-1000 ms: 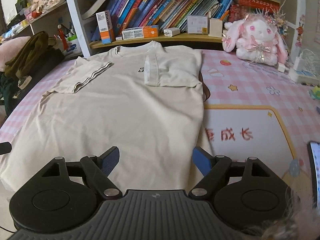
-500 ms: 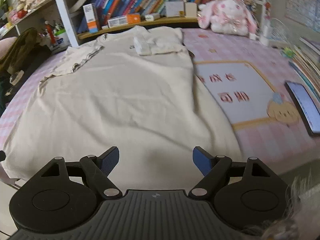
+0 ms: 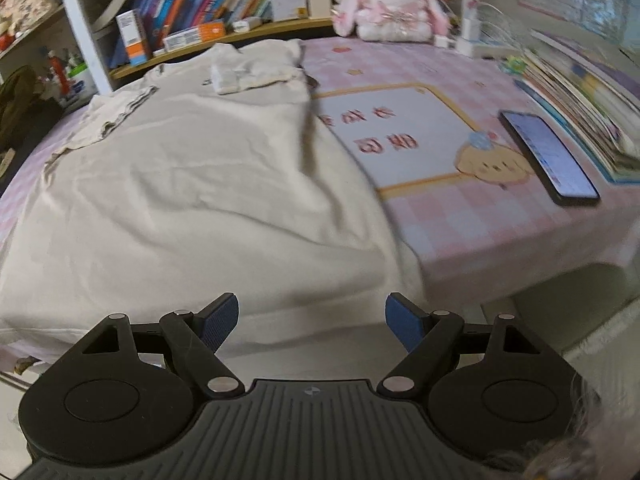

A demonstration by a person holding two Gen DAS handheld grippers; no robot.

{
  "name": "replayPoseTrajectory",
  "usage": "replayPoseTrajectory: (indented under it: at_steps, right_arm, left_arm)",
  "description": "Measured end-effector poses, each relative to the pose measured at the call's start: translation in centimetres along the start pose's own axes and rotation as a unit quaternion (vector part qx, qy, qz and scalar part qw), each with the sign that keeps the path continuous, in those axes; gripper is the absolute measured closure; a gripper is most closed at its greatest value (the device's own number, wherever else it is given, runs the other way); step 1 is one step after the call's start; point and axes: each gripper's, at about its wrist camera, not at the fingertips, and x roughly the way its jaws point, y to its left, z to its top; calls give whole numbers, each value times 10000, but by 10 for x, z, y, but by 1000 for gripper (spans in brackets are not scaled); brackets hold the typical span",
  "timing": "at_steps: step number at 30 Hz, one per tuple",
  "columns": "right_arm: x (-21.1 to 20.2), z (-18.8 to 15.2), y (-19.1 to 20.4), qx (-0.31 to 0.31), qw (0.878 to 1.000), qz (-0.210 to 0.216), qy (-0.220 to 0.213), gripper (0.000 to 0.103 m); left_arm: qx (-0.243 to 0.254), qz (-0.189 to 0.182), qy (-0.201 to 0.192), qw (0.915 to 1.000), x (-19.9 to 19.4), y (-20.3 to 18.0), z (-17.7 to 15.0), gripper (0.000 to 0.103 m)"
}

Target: Fold clothes

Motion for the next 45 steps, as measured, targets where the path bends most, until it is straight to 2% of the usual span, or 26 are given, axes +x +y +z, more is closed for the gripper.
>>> replayPoseTrajectory:
  at_steps: [10,16,17,18,19,20,23,24,25,26,27,31,33,38,41,42,43,45]
  right_arm:
    - [24,8,-45,268,9994,-73,194,24]
    - [45,25,-71,513,9978,244,338,28]
    - [46,28,-74,548,9973,365,341,31]
    - [47,30,-76,582,9965,469,360,40]
    - [48,32,-77,616,9957,571,391,44]
    - [48,33,-78,652,9949,638,421,45]
    - [47,34,-81,769,9925,806,496,56]
    - [45,34,-82,817,9914,887,507,66]
    - [43,34,-83,864,9902,969,518,80]
    - [41,33,-82,856,9897,1018,537,88]
    - [39,33,-81,819,9895,1050,561,90]
    - [25,33,-76,766,9868,1306,579,91]
    - [21,34,-73,729,9857,1402,585,91]
    - [33,35,-72,483,9906,1023,766,91]
    - [39,35,-77,579,9894,1053,811,84]
    - [41,35,-79,609,9889,1072,828,76]
    - [43,36,-80,642,9882,1100,848,73]
    - [47,37,-82,708,9868,1156,881,73]
  left_arm:
    - [-400,-569,124,9975,20,32,0,46]
    - [-552,-711,212,9957,24,37,-1,46]
    - [-555,-721,221,9956,24,37,-1,46]
    - [-566,-739,226,9954,24,38,-1,46]
    - [-579,-759,229,9952,25,39,-1,46]
    - [-596,-792,226,9948,25,40,-1,49]
    - [-672,-968,221,9928,23,38,0,76]
    - [-655,-979,213,9928,22,35,0,84]
    - [-629,-980,204,9930,21,32,1,88]
    - [-603,-982,195,9931,19,29,1,90]
    - [-547,-1003,163,9933,15,26,2,92]
    - [-299,-1104,14,9934,-1,13,8,92]
    - [-250,-975,126,9948,4,15,9,92]
    - [-440,-888,318,9946,14,30,8,87]
    - [-501,-865,395,9942,21,34,7,79]
    - [-545,-872,417,9938,23,35,7,79]
    - [-601,-905,434,9931,25,37,7,79]
    - [-674,-983,442,9919,29,38,7,79]
